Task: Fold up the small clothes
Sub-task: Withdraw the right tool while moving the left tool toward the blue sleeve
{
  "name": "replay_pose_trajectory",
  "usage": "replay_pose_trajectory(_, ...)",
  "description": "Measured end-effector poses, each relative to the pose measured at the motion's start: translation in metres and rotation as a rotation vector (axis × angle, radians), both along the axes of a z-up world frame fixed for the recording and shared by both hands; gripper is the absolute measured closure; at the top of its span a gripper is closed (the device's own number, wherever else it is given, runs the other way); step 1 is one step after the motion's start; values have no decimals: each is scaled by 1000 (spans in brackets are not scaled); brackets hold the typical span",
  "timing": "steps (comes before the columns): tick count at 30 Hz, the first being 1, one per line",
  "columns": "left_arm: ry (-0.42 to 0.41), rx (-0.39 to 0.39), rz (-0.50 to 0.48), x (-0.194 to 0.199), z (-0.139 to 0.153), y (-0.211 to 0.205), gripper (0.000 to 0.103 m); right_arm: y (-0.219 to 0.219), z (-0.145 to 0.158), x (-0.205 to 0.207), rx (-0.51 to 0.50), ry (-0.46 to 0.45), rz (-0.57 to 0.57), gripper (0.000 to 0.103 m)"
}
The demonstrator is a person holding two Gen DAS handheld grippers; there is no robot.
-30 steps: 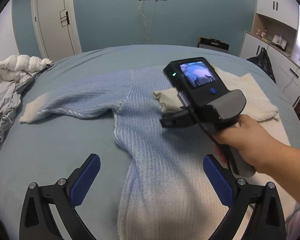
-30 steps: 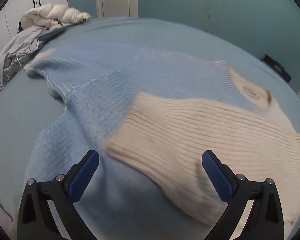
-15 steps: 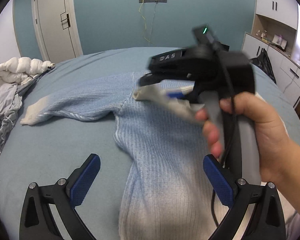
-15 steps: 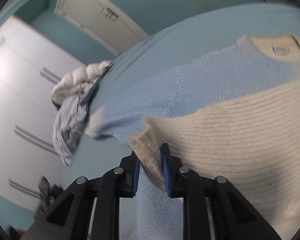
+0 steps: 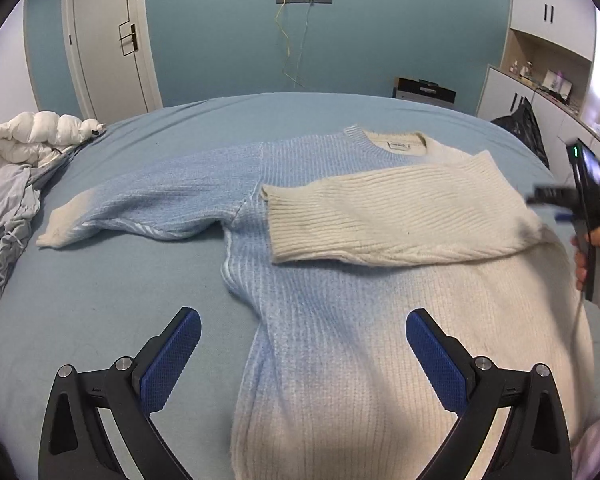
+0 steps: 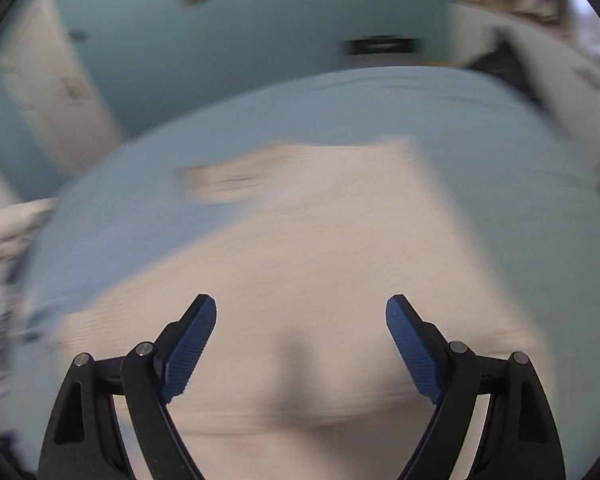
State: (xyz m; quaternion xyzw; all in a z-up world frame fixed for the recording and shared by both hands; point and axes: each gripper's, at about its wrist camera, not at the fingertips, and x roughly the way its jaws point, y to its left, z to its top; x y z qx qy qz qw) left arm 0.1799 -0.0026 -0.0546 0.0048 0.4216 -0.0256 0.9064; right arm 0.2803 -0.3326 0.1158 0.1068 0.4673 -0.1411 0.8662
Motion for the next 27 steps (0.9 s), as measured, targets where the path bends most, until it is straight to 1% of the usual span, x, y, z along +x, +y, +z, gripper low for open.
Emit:
replay_pose_trajectory(2,3,9,-5,0,-2,-2,0,-49,-21,-3,-1,97,-72,23)
replay_pose_trajectory(3,4,18,-7,0,-3,-3,0,-71,-41,-5,-3,174,-114,33)
replay_pose_trajectory(4,4,25,-8,-1,-4,-4,0,-80,-52,-6,6,202,-121,36)
replay_pose_trajectory(5,4,32,-9,0,-4,-5,0,-91,-62,-11,22,191,-115,35)
replay_pose_trajectory(6,3,38,-8,0,-5,-6,0,-100,-65,-19,27,148,-114,22)
replay_pose_trajectory(7,3,40,-7,0,-5,-6,0,-108,-68,-25,-9,137,-147,2)
replay_pose_trajectory(8,3,41,-5,1,-5,-5,0,-116,-73,-32,-3,128,-177,2)
replay_pose_trajectory(9,3,40,0,2,-5,-4,0,-121,-76,-36,51,112,-189,1)
replay_pose_trajectory(10,4,37,2,3,-5,-3,0,-125,-73,-40,77,94,-206,1)
replay_pose_trajectory(11,6,34,5,4,-6,-2,0,-121,-66,-41,63,96,-206,2)
replay_pose_trajectory(12,9,31,9,5,-6,-2,0,-112,-58,-40,30,108,-202,2)
replay_pose_trajectory(13,12,29,14,5,-7,-1,0,-95,-45,-42,-42,109,-190,2)
replay_pose_trajectory(14,15,26,16,6,-7,-1,0,-77,-26,-47,-120,72,-153,2)
replay_pose_trajectory(15,18,25,19,6,-8,0,0,-55,-7,-54,-181,12,-95,2)
replay_pose_trajectory(16,19,26,20,6,-8,0,0,-37,7,-59,-212,-28,-44,2)
replay_pose_trajectory(17,19,31,24,6,-8,0,0,-11,21,-64,-229,-65,29,2)
replay_pose_trajectory(18,17,34,29,5,-8,1,0,17,32,-68,-223,-87,108,2)
replay_pose_trajectory(20,17,35,40,4,-7,4,0,62,44,-70,-191,-94,235,2)
replay_pose_trajectory(21,20,35,45,4,-7,7,0,100,48,-68,-142,-74,332,2)
replay_pose_trajectory(22,25,37,50,4,-7,10,0,116,47,-67,-103,-57,385,2)
replay_pose_trajectory(23,31,42,56,3,-8,13,0,144,44,-64,-58,-27,441,2)
replay_pose_trajectory(24,35,45,61,3,-8,16,0,165,39,-61,-27,-3,469,2)
replay_pose_trajectory(26,45,44,71,3,-9,23,0,193,25,-52,-15,33,483,2)
replay_pose_trajectory(27,52,41,77,3,-9,26,0,215,8,-44,-21,73,480,2)
